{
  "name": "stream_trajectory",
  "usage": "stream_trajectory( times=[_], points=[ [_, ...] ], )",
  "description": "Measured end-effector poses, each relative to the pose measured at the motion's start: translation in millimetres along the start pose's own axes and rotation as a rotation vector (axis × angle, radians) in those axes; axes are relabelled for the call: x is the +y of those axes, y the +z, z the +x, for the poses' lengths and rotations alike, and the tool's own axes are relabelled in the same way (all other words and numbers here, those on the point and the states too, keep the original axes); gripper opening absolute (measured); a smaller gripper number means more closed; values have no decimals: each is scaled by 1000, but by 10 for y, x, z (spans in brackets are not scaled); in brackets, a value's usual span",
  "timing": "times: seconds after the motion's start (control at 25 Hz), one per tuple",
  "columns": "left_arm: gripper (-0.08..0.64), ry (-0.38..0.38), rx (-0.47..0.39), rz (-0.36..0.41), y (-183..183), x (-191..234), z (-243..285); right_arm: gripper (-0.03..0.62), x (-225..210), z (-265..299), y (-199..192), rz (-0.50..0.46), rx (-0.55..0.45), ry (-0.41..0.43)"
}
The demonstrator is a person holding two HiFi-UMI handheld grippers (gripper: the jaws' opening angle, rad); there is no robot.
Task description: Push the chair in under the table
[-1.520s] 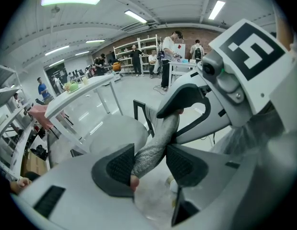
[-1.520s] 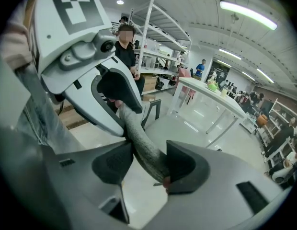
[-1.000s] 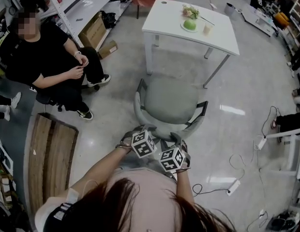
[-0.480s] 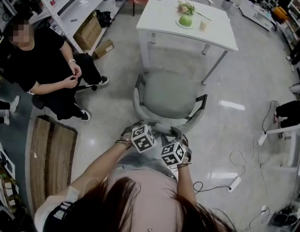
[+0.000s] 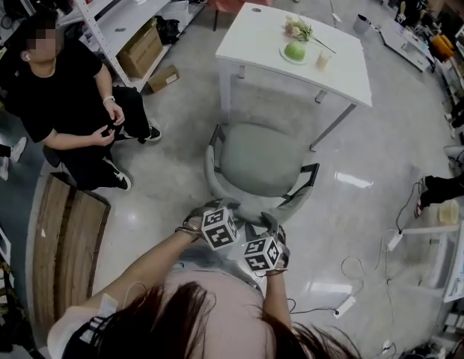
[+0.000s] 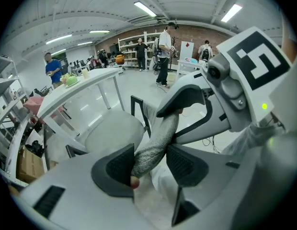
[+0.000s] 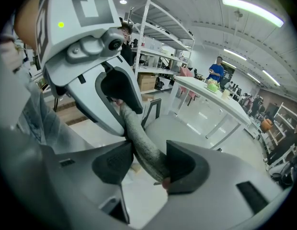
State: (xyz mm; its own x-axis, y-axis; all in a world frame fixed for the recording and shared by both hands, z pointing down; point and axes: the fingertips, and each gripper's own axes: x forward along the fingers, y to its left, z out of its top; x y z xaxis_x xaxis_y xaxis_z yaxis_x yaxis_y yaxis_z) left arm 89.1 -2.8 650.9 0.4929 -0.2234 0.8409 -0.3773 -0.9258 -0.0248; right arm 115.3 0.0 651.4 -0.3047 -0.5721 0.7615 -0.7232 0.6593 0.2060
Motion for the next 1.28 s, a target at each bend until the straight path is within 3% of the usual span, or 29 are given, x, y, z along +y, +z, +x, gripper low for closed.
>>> stream_trajectory(
  times=[0.56, 1.28],
  points=[
    [212, -61, 50, -18, 274, 429, 206, 224, -441, 299, 147, 8, 80, 66],
    [208, -54, 34, -3, 718, 1184, 502, 224, -1208, 765, 462, -10, 102, 73]
  ],
)
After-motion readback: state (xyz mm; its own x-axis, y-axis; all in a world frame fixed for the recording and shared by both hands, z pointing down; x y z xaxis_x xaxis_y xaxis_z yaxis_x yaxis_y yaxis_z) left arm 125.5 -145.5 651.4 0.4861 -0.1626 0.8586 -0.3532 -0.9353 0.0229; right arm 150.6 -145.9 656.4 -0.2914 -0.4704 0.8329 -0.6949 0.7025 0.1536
